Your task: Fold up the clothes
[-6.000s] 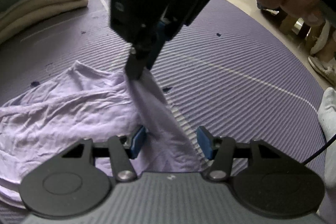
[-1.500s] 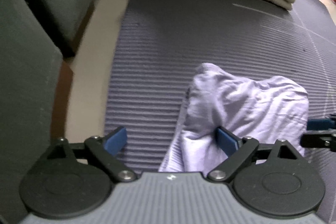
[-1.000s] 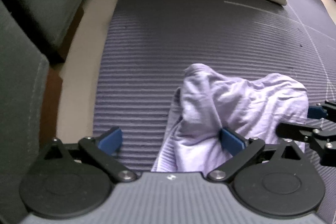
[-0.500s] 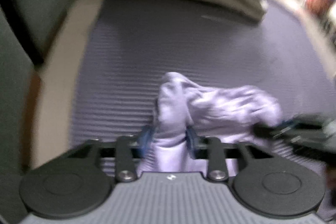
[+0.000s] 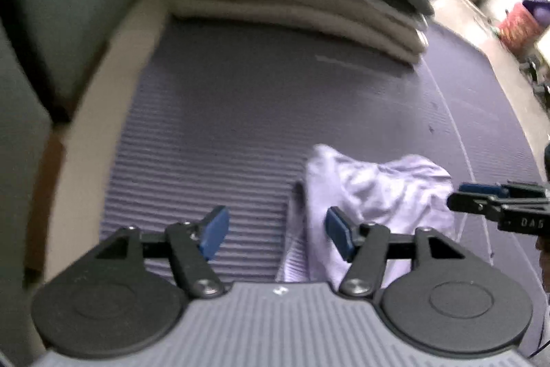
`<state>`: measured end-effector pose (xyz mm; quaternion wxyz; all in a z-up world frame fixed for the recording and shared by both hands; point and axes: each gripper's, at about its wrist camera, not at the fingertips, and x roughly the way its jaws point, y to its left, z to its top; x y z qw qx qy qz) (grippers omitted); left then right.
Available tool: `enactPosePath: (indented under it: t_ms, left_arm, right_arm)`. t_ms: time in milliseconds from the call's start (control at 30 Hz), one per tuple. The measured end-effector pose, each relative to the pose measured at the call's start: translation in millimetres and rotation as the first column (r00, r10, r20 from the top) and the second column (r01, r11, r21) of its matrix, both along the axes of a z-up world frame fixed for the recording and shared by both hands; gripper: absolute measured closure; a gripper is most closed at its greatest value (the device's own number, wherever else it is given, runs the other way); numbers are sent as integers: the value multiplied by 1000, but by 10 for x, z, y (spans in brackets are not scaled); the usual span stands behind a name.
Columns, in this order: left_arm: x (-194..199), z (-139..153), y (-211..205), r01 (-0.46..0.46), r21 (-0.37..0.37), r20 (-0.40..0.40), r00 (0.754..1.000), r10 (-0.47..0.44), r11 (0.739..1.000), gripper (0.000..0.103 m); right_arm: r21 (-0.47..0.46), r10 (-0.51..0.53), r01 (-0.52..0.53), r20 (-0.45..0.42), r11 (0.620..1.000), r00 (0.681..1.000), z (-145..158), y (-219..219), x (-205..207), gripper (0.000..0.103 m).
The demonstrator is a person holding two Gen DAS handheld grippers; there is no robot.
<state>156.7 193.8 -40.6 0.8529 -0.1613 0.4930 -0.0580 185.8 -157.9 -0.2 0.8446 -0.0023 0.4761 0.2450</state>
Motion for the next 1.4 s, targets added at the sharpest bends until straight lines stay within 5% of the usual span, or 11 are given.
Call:
enactPosePath:
  t_ms: [67,233,433,533,667,833,1033,1233,1400]
  left_arm:
    - [-60,47,38,41,-64,-7,999,-41,997,42]
    - [-209,12,-186,178,-1,-81,981,-178,984,42]
    - [-169,-95,-360,232,-22,-142,962,-233,972,32]
    - [-200,-81,-326,227,-50,-134,964,-232,973,26]
    - [-255,-43,-270,200,-64,-126,970,-207,978,25]
    - [-218,-65,-193,162,-158,-123,976,-183,974,25]
    - [-168,-175,-204,151,-185,-167,969,-182,971,25]
    - [-141,-228,-217,146,-194,-172,968,-180,970,26]
    - [-166,-278,-146,115,-205,-193,969,-155,972,41]
  right_arm:
    - [15,2,-2,-5,1000,1000,42,-55,-18,58]
    - [22,33,-32,-35,999,999,45,-96,-89,58]
    - [23,75,-74,-69,997,995,7,-79,-224,57]
    - [53,125,-121,-73,991,989,32,-28,-287,59]
    - [91,267,-263,-37,960,963,48,180,-389,95]
    - [44,435,-434,-5,900,900,-62,635,-601,96]
    - [-44,536,-536,4,843,844,-176,1024,-786,96]
    - [1,571,-571,6,821,821,-180,1278,-875,96]
    - [85,542,-539,-16,838,840,-215,1281,-845,95]
